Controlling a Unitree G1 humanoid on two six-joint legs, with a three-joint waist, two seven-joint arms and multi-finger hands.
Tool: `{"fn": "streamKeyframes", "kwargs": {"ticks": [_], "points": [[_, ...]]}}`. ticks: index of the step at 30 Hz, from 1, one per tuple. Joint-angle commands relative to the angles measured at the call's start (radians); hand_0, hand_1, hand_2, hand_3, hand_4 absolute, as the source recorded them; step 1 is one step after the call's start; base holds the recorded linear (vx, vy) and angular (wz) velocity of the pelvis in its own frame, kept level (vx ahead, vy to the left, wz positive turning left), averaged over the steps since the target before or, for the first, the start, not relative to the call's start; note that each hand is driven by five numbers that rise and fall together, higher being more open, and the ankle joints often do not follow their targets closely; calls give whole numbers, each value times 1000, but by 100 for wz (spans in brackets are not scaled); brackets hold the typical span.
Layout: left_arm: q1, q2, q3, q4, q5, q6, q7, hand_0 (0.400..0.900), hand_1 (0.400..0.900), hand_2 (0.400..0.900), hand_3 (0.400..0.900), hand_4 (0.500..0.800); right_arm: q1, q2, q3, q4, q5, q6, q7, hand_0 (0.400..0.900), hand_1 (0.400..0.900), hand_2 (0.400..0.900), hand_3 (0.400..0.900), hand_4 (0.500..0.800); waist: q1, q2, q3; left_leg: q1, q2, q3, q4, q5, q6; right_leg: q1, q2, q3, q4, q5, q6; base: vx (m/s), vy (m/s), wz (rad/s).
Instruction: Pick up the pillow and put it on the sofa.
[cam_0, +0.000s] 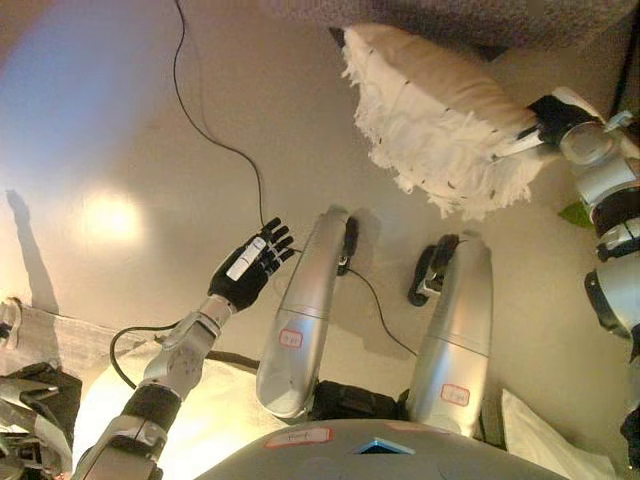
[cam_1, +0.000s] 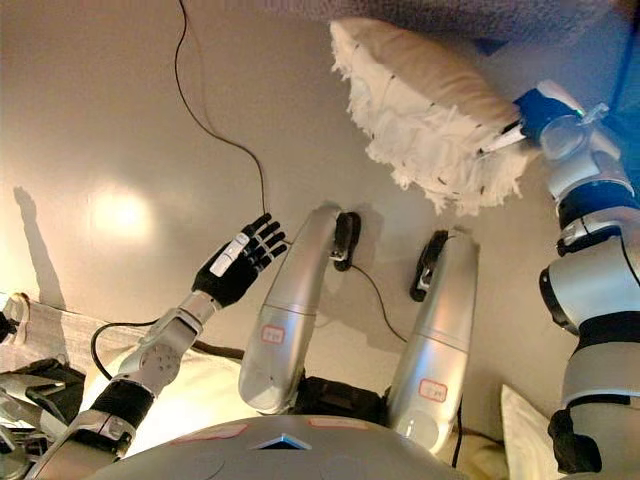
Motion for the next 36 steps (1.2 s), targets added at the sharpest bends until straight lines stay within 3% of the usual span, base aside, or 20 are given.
{"fn": "streamKeyframes", "kwargs": {"ticks": [1, 7, 8, 11, 17, 28, 36], "points": [[54, 23, 15, 44, 59, -40, -32, 900, 900, 900, 900, 800, -28, -75, -50, -106, 16, -106, -4, 400, 400, 400, 400, 500, 0, -25, -77, 205, -28, 3, -232, 6, 18, 178, -16, -46, -257, 104, -32, 159, 38, -14], [98, -4, 60, 234, 188, -9, -45, 900, 900, 900, 900, 800, 145, -106, -116, -208, 3, -153, 55, 400, 400, 400, 400, 500, 15, -96, -167, 504, -18, -14, -587, 73, 2, 498, -38, -144, -572, 168, -8, 193, -11, -10], [98, -12, 77, 280, 211, 0, -39, 900, 900, 900, 900, 800, 165, -114, -124, -222, -10, -166, 77, 400, 400, 400, 400, 500, 15, -111, -193, 556, -9, -16, -682, 122, 4, 558, -32, -165, -670, 212, -10, 216, -43, -6], [92, -28, 125, 380, 278, 36, -31, 900, 900, 900, 900, 800, 209, -138, -142, -295, -5, -174, 132, 400, 400, 400, 400, 500, 8, -147, -237, 686, 8, -23, -831, 159, -4, 698, -10, -183, -848, 256, 12, 223, -69, -2], [102, -60, 165, 520, 397, 74, -16, 900, 900, 900, 900, 800, 268, -188, -179, -463, 21, -148, 267, 400, 400, 400, 400, 500, -13, -198, -334, 894, 24, -32, -1089, 232, -31, 908, 34, -187, -1145, 348, 63, 193, -56, 3], [129, -95, 244, 696, 546, 69, 8, 900, 900, 900, 900, 800, 140, -252, -134, -549, 140, -183, 504, 400, 400, 400, 400, 500, -12, -259, -453, 1062, 35, -45, -1293, 278, -57, 1059, 72, -193, -1353, 426, 90, 113, -20, 5], [133, -106, 242, 736, 574, 65, 20, 900, 900, 900, 900, 800, -139, -219, -41, -454, 268, -166, 500, 400, 400, 400, 400, 500, 26, -281, -474, 1079, 35, -60, -1322, 287, -66, 1091, 81, -212, -1406, 447, 93, 82, -20, 10]]}}
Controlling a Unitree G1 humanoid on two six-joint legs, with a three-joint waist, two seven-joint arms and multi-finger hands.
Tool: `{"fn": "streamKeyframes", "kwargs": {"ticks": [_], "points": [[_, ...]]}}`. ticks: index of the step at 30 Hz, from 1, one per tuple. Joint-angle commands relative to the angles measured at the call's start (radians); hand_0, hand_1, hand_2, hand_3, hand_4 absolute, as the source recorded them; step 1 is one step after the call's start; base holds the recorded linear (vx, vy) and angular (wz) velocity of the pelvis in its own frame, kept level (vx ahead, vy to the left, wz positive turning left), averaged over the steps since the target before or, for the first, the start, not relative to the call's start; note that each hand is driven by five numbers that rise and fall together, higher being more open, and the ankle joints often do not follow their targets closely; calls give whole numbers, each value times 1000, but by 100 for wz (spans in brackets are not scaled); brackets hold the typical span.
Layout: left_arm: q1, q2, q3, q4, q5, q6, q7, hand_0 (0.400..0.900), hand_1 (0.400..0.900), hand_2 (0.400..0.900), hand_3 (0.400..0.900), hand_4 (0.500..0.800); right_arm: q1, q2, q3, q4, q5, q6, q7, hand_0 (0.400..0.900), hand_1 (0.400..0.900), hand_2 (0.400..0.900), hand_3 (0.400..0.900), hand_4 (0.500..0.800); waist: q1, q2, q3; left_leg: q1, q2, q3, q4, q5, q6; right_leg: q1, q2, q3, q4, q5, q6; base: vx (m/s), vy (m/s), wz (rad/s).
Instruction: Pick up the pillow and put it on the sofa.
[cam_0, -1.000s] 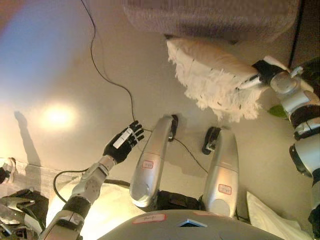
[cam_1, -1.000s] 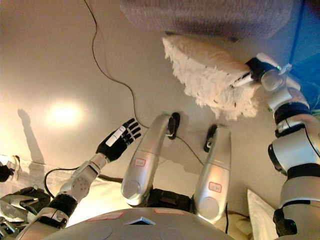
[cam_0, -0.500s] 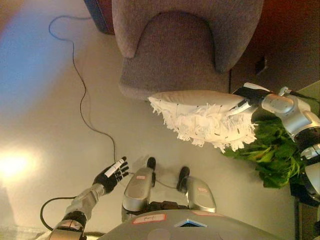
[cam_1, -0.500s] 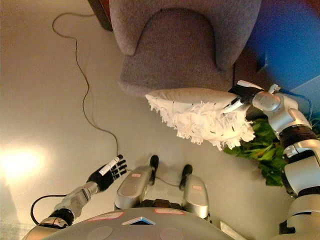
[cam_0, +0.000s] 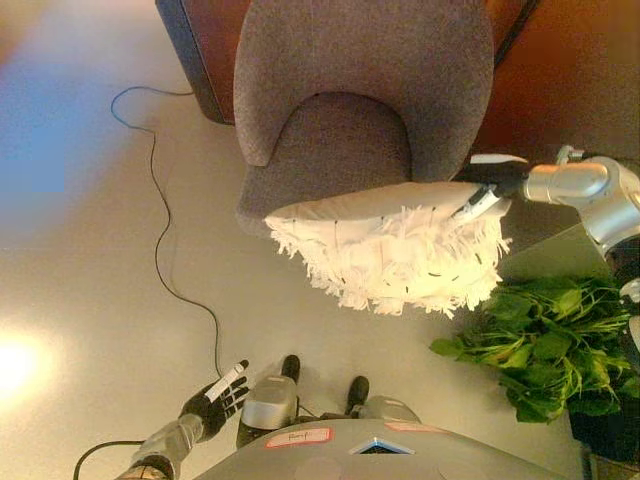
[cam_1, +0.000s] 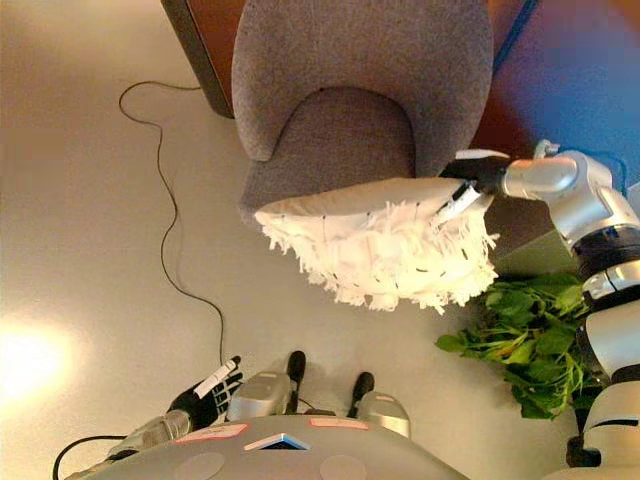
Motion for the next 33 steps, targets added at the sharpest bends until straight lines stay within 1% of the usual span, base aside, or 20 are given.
{"fn": "streamKeyframes", "kwargs": {"ticks": [1, 3, 5, 9, 12, 13, 17, 20, 24, 25, 27, 28, 29, 31, 33], "points": [[14, 35, -49, 43, 43, -13, -1, 900, 900, 900, 900, 800, -348, -34, -7, 64, 217, -57, -56, 400, 400, 400, 400, 500, 64, -38, -109, -4, 6, -36, -18, -79, -40, -50, 4, -7, 40, -14, 40, 64, -8, 22], [16, 34, -54, 45, 47, -10, -1, 900, 900, 900, 900, 800, -380, -26, 3, 114, 217, -51, -48, 400, 400, 400, 400, 500, 75, -38, -109, -5, 5, -46, -24, -74, -41, -45, 5, -15, 32, -13, 39, 63, -7, 26], [23, 34, -63, 49, 51, -18, 1, 900, 900, 900, 900, 800, -412, -14, 20, 187, 212, -43, -47, 400, 400, 400, 400, 500, 92, -36, -110, -7, 3, -58, -34, -66, -42, -39, 5, -27, 20, -9, 40, 67, -7, 26], [33, 43, -80, 47, 58, -23, 3, 900, 900, 900, 900, 800, -452, 13, 24, 284, 218, -10, -80, 400, 400, 400, 400, 500, 120, -29, -97, -26, 3, -77, -38, -53, -45, -45, 2, -46, 11, -5, 39, 36, -25, 21], [13, 61, -102, 31, 41, -30, -9, 900, 900, 900, 900, 800, -500, 36, 49, 324, 218, 22, -118, 400, 400, 400, 400, 500, 140, -18, -63, -71, -1, -96, -37, -36, -47, -81, -1, -55, 12, 3, 38, -127, -75, 17], [-3, 70, -112, 22, 23, -38, -20, 900, 900, 900, 900, 800, -527, 45, 64, 334, 224, 33, -141, 400, 400, 400, 400, 500, 146, -10, -38, -95, -2, -103, -36, -27, -46, -103, -2, -57, 14, 8, 37, -258, -73, 15], [-34, 76, -142, -22, -34, -55, -37, 900, 900, 900, 900, 800, -595, 51, 93, 372, 245, 61, -200, 400, 400, 400, 400, 500, 160, 23, 32, -158, -7, -127, -41, -2, -49, -160, -5, -64, 16, 19, 34, -224, -59, 14], [-36, 80, -157, -73, -63, -60, -52, 900, 900, 900, 900, 800, -626, 37, 93, 391, 252, 77, -209, 400, 400, 400, 400, 500, 171, 53, 76, -198, -7, -140, -45, 15, -56, -191, -9, -78, 15, 24, 33, -147, -19, 21], [-16, 84, -162, -126, -97, -69, -51, 900, 900, 900, 900, 800, -621, 17, 82, 410, 251, 97, -197, 400, 400, 400, 400, 500, 183, 88, 120, -223, -4, -147, -45, 26, -65, -211, -14, -94, 20, 21, 28, -52, -8, 15], [-14, 89, -160, -136, -105, -72, -54, 900, 900, 900, 900, 800, -624, 13, 82, 415, 251, 102, -211, 400, 400, 400, 400, 500, 185, 96, 128, -229, -3, -147, -45, 29, -67, -217, -15, -98, 22, 21, 27, -30, -6, 10], [-15, 96, -159, -150, -122, -74, -60, 900, 900, 900, 900, 800, -631, 8, 78, 427, 261, 119, -270, 400, 400, 400, 400, 500, 187, 106, 140, -237, -2, -147, -45, 33, -69, -224, -17, -102, 24, 22, 26, -40, -3, 9], [-15, 99, -158, -153, -139, -91, -71, 900, 900, 900, 900, 800, -646, 5, 64, 464, 231, 162, -349, 465, 465, 465, 465, 539, 188, 120, 151, -248, 0, -145, -46, 40, -72, -236, -21, -108, 27, 24, 26, -58, 10, 9], [-14, 99, -158, -157, -150, -96, -76, 900, 900, 900, 900, 800, -656, 0, 62, 484, 209, 191, -403, 900, 900, 900, 900, 800, 189, 128, 156, -256, 0, -145, -47, 44, -74, -243, -22, -110, 28, 25, 26, -75, 17, 11], [-4, 98, -158, -175, -170, -101, -85, 900, 900, 900, 900, 800, -683, -21, 70, 509, 166, 230, -500, 900, 900, 900, 900, 800, 189, 143, 168, -270, -3, -146, -49, 53, -76, -258, -23, -111, 29, 28, 27, -59, 17, 7], [12, 95, -161, -187, -183, -106, -92, 900, 900, 900, 900, 800, -704, -35, 76, 515, 140, 257, -565, 900, 900, 900, 900, 800, 188, 154, 175, -273, -4, -148, -49, 59, -79, -265, -24, -111, 33, 31, 27, -27, 32, 2]]}}
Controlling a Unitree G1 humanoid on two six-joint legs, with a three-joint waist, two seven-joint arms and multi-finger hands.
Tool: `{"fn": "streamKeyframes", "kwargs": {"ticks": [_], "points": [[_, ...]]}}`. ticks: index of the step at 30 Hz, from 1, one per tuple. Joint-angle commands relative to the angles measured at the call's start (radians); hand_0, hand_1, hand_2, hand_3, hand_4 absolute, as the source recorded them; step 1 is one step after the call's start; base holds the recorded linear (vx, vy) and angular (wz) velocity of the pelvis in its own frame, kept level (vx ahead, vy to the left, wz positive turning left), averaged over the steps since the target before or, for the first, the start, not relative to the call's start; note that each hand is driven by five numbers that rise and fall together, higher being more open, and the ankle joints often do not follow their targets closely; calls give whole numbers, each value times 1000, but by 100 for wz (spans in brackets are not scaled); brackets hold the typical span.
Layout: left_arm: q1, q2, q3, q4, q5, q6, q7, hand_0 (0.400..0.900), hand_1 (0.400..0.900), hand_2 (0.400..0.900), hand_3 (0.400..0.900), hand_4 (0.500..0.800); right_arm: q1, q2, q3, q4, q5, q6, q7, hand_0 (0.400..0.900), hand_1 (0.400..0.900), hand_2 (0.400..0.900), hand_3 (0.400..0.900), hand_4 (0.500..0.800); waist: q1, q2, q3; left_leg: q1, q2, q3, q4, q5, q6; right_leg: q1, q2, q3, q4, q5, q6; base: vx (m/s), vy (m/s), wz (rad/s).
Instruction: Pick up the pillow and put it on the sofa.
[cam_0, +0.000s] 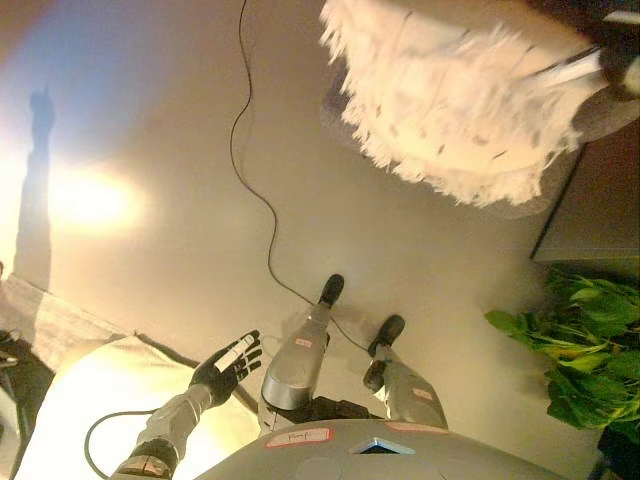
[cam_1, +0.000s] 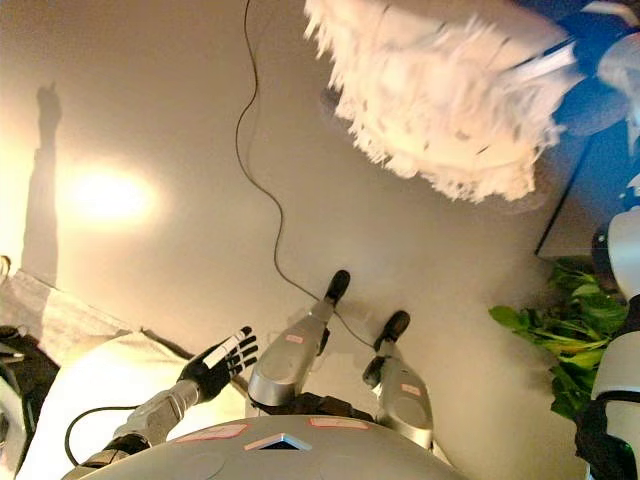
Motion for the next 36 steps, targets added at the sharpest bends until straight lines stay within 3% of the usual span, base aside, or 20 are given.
{"fn": "streamKeyframes", "kwargs": {"ticks": [1, 7, 15, 18, 23, 29, 36], "points": [[35, 63, -64, -13, -57, -40, -22, 900, 900, 900, 900, 800, -199, -60, 67, -43, -19, 23, -198, 900, 900, 900, 900, 800, 23, -20, 2, 13, -19, 21, -2, -109, -23, -35, -54, 23, 41, -40, 55, -6, 32, -2], [45, 70, -51, -26, -75, -26, -44, 900, 900, 900, 900, 800, -233, -78, 101, -48, -22, 62, -229, 900, 900, 900, 900, 800, 20, -20, 4, 19, -15, 25, 4, -110, -26, -35, -54, 29, 52, -44, 52, 21, 6, -6], [50, 66, -61, 7, -84, -56, -73, 900, 900, 900, 900, 800, -262, -95, 122, -32, -5, 92, -324, 900, 900, 900, 900, 800, 16, -23, -1, 32, -16, 21, 5, -116, -24, -29, -53, 38, 57, -49, 52, 28, -11, -5], [43, 60, -61, 40, -83, -84, -90, 900, 900, 900, 900, 800, -265, -90, 121, -33, 11, 100, -384, 900, 900, 900, 900, 800, 11, -30, -8, 38, -15, 21, 4, -120, -23, -26, -52, 48, 55, -48, 53, 20, -9, -9], [43, 53, -65, 57, -70, -73, -105, 900, 900, 900, 900, 800, -269, -119, 116, -38, 14, 127, -467, 900, 900, 900, 900, 800, -1, -43, -29, 59, -11, 28, 5, -134, -23, -8, -53, 62, 54, -52, 57, 61, 2, -10], [42, 60, -70, 88, -58, -75, -109, 900, 900, 900, 900, 800, -289, -190, 157, -19, -21, 165, -430, 900, 900, 900, 900, 800, -29, -70, -62, 81, -11, 38, 1, -143, -17, 7, -52, 82, 46, -48, 63, 24, 19, -10], [52, 70, -48, 144, -21, -78, -98, 900, 900, 900, 900, 800, -272, -307, 188, 3, -43, 180, -301, 900, 900, 900, 900, 800, -69, -135, -146, 149, -1, 72, -6, -174, -6, 66, -45, 106, 32, -55, 75, 69, -13, -18]]}}
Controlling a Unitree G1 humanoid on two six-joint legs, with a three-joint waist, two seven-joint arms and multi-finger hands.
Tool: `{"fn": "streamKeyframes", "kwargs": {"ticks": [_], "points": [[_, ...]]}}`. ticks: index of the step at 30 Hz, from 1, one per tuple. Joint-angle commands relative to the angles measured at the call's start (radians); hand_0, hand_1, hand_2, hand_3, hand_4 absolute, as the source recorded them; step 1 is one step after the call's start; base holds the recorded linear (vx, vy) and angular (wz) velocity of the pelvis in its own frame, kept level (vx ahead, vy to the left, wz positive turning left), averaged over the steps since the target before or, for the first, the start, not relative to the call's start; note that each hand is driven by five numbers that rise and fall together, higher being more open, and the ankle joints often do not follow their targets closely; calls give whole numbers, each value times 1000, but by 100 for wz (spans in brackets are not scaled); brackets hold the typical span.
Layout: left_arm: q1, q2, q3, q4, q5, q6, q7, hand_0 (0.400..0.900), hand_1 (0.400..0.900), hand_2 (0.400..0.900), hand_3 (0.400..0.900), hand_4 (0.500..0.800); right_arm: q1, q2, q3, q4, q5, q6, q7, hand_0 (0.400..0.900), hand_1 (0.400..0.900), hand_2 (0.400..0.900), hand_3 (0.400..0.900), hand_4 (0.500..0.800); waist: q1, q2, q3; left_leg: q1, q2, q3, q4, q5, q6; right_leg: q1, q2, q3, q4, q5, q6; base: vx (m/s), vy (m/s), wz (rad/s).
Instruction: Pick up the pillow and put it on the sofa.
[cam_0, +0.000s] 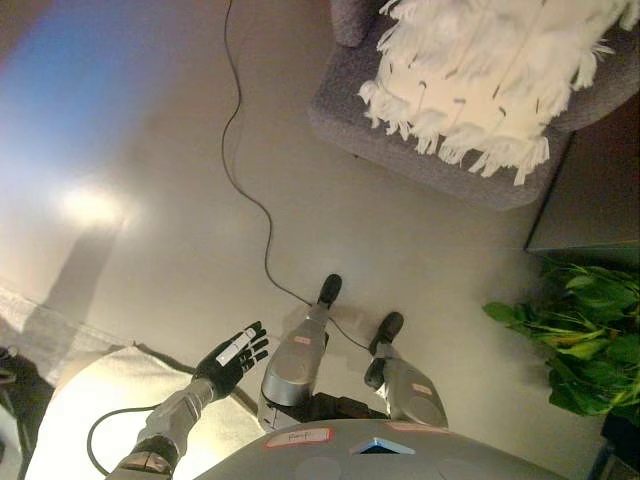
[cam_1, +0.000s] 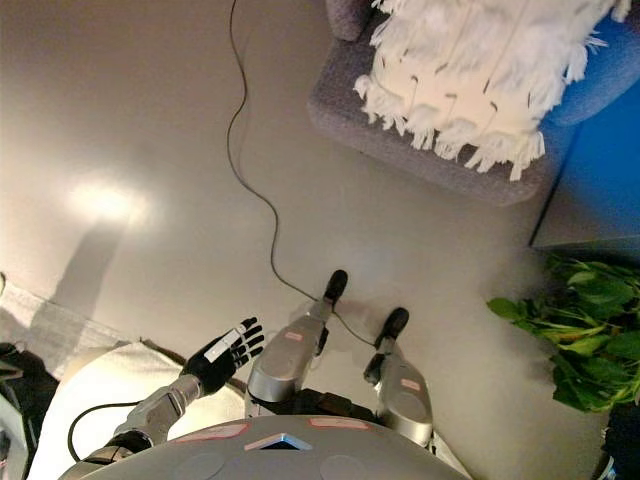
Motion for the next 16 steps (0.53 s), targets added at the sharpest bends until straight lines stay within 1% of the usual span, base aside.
{"fn": "streamKeyframes", "kwargs": {"ticks": [1, 3, 6, 7, 9, 10, 12, 13, 14, 15, 16], "points": [[75, 67, -23, 73, 21, -36, -6, 900, 900, 900, 900, 800, -93, -144, 180, -21, -75, -26, 25, 900, 900, 900, 900, 800, -25, -90, -171, 78, -2, 22, 1, -174, -8, 24, -37, 33, 30, -69, 68, 94, -25, -14], [76, 66, -11, 89, 40, -31, 11, 900, 900, 900, 900, 800, -81, -177, 177, -16, -70, -34, 80, 900, 900, 900, 900, 800, -39, -108, -204, 106, 3, 39, -1, -187, -5, 45, -34, 39, 28, -73, 70, 106, -27, -13], [80, 61, 8, 111, 99, -23, 26, 900, 900, 900, 900, 800, -30, -210, 150, -21, -59, -38, 183, 900, 900, 900, 900, 800, -60, -131, -248, 140, 6, 62, -4, -201, -1, 70, -27, 50, 26, -79, 71, 73, -20, -13], [80, 59, 12, 119, 117, -19, 27, 900, 900, 900, 900, 800, 0, -221, 128, -23, -50, -51, 244, 900, 900, 900, 900, 800, -69, -136, -263, 152, 7, 69, -6, -206, 0, 78, -24, 56, 27, -82, 70, 26, 4, -20], [79, 48, 19, 129, 148, -19, 36, 900, 900, 900, 900, 800, 85, -230, 66, -41, 5, -81, 324, 900, 900, 900, 900, 800, -86, -140, -280, 171, 7, 81, -7, -214, 3, 90, -21, 68, 27, -84, 70, 8, 18, -22], [76, 43, 20, 135, 158, -21, 42, 900, 900, 900, 900, 800, 153, -228, 13, -58, 42, -100, 354, 900, 900, 900, 900, 800, -95, -141, -285, 180, 8, 89, -7, -218, 4, 95, -19, 74, 27, -86, 70, -23, 26, -23], [73, 29, 36, 141, 184, -28, 49, 900, 900, 900, 900, 800, 360, -214, -158, -126, 101, -147, 369, 900, 900, 900, 900, 800, -117, -139, -290, 198, 9, 102, -7, -228, 6, 103, -17, 88, 32, -89, 70, -55, 28, -25], [73, 25, 45, 141, 191, -33, 53, 900, 900, 900, 900, 800, 521, -191, -285, -192, 97, -170, 349, 900, 900, 900, 900, 800, -131, -140, -291, 207, 10, 108, -7, -234, 7, 108, -15, 97, 35, -91, 69, -69, 25, -27], [71, 22, 46, 140, 189, -36, 59, 900, 900, 900, 900, 800, 651, -163, -381, -249, 113, -185, 330, 900, 900, 900, 900, 800, -139, -143, -291, 213, 9, 112, -6, -238, 10, 110, -13, 103, 38, -92, 69, -86, 31, -30], [70, 9, 53, 138, 195, -37, 63, 900, 900, 900, 900, 800, 792, -111, -474, -318, 139, -206, 291, 900, 900, 900, 900, 800, -156, -136, -290, 220, 8, 116, -6, -242, 12, 112, -11, 112, 40, -92, 69, -91, 36, -32], [64, 2, 58, 142, 197, -45, 72, 900, 900, 900, 900, 800, 942, -46, -579, -390, 146, -230, 264, 900, 900, 900, 900, 800, -167, -139, -289, 229, 7, 121, -6, -247, 15, 116, -10, 121, 43, -93, 69, -75, 31, -23]]}}
